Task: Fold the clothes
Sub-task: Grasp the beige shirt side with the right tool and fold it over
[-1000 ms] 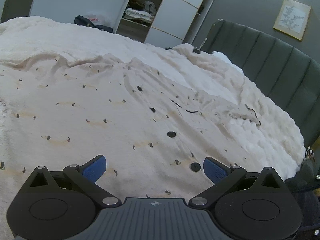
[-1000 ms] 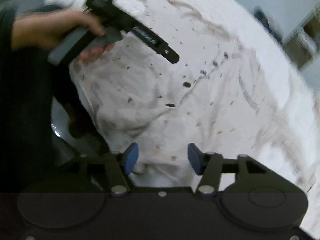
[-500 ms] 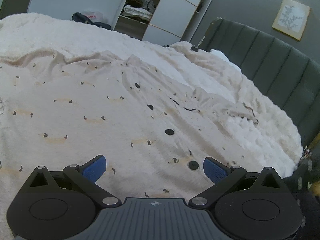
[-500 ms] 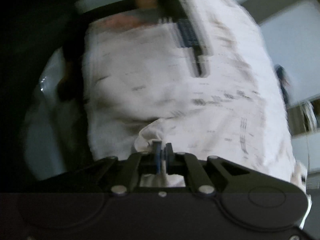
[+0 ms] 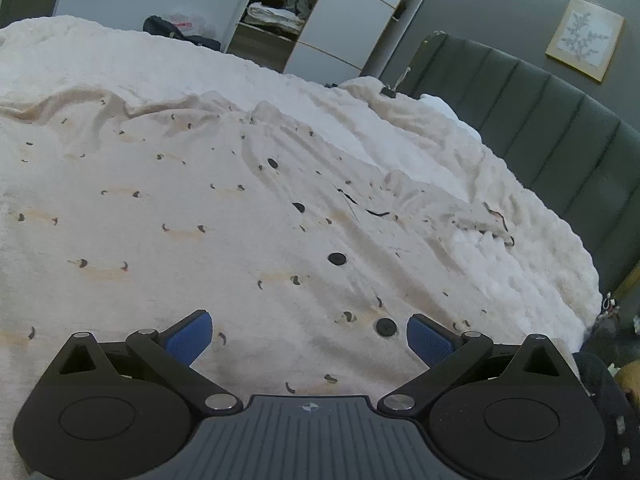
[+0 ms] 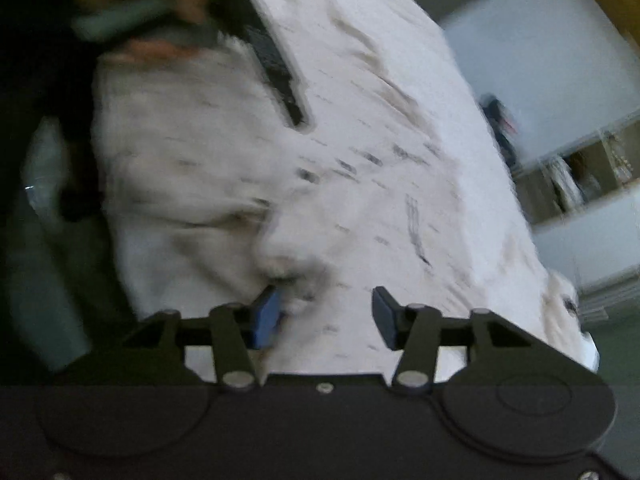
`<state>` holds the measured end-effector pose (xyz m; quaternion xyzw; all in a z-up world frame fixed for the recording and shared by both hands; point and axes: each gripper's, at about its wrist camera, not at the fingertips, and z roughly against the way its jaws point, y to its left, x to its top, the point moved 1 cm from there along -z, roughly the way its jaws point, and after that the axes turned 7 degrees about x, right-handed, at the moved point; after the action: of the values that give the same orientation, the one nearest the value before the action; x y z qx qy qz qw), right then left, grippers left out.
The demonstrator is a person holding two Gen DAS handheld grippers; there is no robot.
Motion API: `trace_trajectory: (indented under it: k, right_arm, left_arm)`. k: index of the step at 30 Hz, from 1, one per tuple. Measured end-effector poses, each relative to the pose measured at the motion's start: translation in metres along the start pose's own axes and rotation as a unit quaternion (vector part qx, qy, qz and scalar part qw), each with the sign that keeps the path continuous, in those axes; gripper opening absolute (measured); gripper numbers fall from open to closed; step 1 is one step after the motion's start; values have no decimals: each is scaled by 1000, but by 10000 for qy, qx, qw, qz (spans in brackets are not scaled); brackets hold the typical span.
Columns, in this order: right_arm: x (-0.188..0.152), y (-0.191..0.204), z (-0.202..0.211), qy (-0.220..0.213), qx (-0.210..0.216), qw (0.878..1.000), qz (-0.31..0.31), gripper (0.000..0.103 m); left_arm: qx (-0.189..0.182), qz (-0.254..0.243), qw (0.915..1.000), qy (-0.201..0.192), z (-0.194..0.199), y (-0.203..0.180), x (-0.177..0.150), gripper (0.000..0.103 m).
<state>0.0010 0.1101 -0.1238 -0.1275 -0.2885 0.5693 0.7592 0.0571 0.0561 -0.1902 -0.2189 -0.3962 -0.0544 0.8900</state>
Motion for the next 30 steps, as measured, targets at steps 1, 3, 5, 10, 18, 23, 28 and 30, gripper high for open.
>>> trace_trajectory:
  k: [1,3,5,10,18,23,28,30]
  right_arm:
    - [2,4,-3,-5,142,9999,58,30]
    - [2,17,-10,3,635,9979,93,24]
    - [3,22,-21,24,493,9985,251,22]
    - [9,23,-44,83,-132,9945,1039,21]
    - [-4,25,-83,387,-246,9767,2099,22]
    - [-2,24,-95,354,-279,9777,2052,6]
    - [14,11,-74,159,374,9923,1169,1]
    - [17,9,-62,20,892,9920,898,1]
  left_arm:
    - [1,-24,10000,6,0,-1,-1,103]
    - [5,-68,10000,17,0,-2,-2,103]
    - [11,-74,10000,26,1,-2,-3,103]
    - [39,-1,10000,40,1,2,-3,103]
    - [-25,7,10000,35,0,2,-1,103]
    - [-94,-9,9999,35,1,1,0,103]
    - [3,-69,9999,95,-6,-1,-6,103]
    - [52,-82,9998,196,-11,-2,-8,103]
